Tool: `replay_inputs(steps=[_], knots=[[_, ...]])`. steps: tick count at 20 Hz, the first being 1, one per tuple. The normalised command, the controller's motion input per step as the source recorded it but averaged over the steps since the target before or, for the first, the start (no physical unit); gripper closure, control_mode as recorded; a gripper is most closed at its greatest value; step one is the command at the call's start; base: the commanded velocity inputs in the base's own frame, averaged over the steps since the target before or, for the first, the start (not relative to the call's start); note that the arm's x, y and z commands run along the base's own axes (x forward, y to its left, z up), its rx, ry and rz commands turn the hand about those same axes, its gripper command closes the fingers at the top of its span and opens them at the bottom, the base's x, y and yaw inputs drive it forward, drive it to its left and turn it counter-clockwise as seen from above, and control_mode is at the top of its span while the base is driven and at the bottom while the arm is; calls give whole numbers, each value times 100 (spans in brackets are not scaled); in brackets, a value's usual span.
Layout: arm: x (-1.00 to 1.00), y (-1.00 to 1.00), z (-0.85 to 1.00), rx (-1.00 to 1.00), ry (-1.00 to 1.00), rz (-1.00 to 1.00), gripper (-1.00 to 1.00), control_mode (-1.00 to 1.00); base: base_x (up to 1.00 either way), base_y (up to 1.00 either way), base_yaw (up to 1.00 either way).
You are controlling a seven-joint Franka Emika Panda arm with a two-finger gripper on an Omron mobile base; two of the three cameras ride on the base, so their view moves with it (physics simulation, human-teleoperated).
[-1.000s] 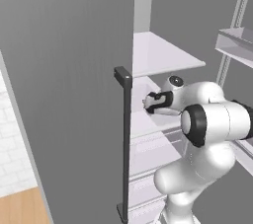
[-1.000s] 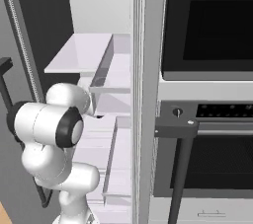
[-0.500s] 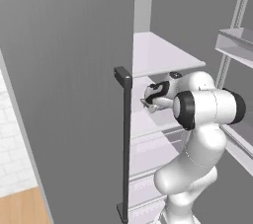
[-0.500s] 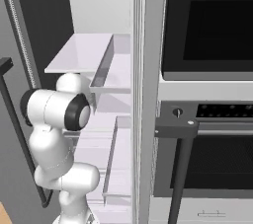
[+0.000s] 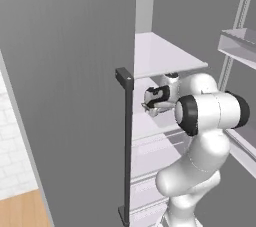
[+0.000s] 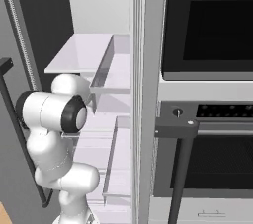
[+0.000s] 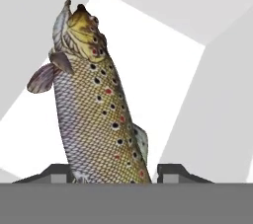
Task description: Place one lime and one fish in each tupperware on the nearby counter, to pack two identical lunches.
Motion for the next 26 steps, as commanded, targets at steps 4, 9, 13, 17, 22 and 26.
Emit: replay_inputs(steps=[4,9,13,17,22,26], knots=[[-100,4,-18,0,0,0,100,-100,0,0,0],[-78,22,28,2,-3,-4,100,-100,0,0,0],[-76,6,52,0,-10,-23,100,-100,0,0,0],[-44,16,71,3,-9,-37,100,-100,0,0,0],[-54,0,55,28,0,-48,100,-100,0,0,0],[-63,3,58,33,-2,-30,100,-100,0,0,0]])
